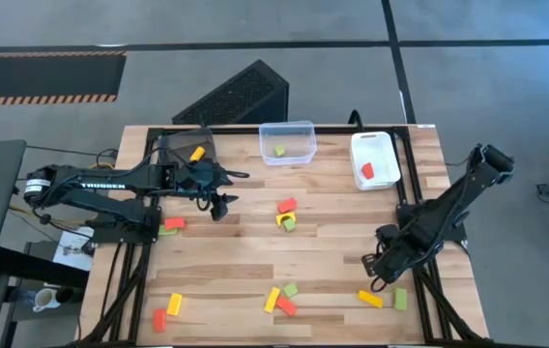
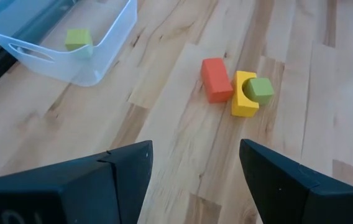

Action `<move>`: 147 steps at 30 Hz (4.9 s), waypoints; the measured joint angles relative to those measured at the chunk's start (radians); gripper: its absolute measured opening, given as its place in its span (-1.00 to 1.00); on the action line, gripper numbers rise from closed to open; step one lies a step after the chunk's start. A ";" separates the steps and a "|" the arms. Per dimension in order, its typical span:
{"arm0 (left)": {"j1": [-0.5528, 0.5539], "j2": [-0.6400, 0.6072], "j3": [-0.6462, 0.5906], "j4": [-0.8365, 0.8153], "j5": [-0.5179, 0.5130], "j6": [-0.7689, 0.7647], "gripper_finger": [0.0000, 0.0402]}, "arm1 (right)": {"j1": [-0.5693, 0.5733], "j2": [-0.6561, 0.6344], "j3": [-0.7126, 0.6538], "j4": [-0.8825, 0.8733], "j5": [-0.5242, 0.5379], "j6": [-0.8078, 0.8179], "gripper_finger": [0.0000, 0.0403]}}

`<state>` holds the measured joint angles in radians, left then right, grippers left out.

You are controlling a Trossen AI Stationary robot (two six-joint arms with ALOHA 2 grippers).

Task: Sort & place blocks by color
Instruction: Put the yellow block into the black bin

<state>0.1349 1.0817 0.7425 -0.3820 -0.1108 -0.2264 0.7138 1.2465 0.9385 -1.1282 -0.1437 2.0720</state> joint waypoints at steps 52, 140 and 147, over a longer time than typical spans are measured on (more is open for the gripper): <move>0.029 0.000 0.000 0.014 -0.005 -0.012 0.12 | -0.040 0.230 -0.259 0.775 -0.200 -0.323 0.41; 0.172 -0.476 -0.080 -0.373 -0.285 -0.313 0.12 | -1.073 0.740 0.600 1.292 -0.093 -1.576 -0.46; 0.172 -0.476 -0.080 -0.408 -0.286 -0.318 0.12 | -1.077 1.021 0.936 1.206 -0.146 -1.577 -0.46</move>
<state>0.3073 0.6056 0.6624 -0.7903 -0.3967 -0.5446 -0.3628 2.2676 1.8747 0.0777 -0.2901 0.4951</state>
